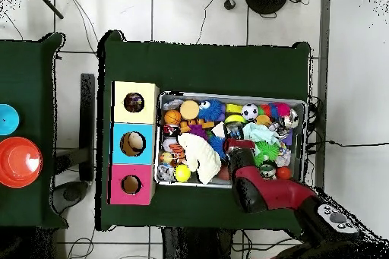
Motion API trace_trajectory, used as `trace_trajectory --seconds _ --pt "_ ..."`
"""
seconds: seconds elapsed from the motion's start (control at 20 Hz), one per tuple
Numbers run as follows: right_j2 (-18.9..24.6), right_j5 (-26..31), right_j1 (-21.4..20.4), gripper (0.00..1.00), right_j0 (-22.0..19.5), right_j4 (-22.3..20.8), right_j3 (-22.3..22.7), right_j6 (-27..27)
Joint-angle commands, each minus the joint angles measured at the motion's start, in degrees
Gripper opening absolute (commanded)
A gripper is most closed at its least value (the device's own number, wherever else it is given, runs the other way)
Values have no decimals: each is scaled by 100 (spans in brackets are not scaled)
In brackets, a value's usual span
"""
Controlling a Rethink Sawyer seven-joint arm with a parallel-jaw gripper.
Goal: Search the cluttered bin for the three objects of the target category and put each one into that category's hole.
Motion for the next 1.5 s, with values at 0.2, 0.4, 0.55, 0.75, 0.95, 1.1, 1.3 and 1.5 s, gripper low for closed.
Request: trace_trajectory --seconds 0.2,0.4,0.55,0.75,0.95,1.1,1.3,1.5 --pt "171 740 -385 100 -50 229 426 1059" --pt "-35 1078 -918 100 -147 335 756 972" --pt "-136 1279 -1205 100 -228 346 882 892" --pt "-269 1402 -1467 100 -341 258 955 797" --pt "-336 1479 -1542 100 -424 143 865 698" --pt "-299 1536 -1526 100 -532 15 736 629" --pt "-231 1577 -1418 100 -676 -141 574 550" --pt "-72 1681 -1278 100 -883 -345 398 483"
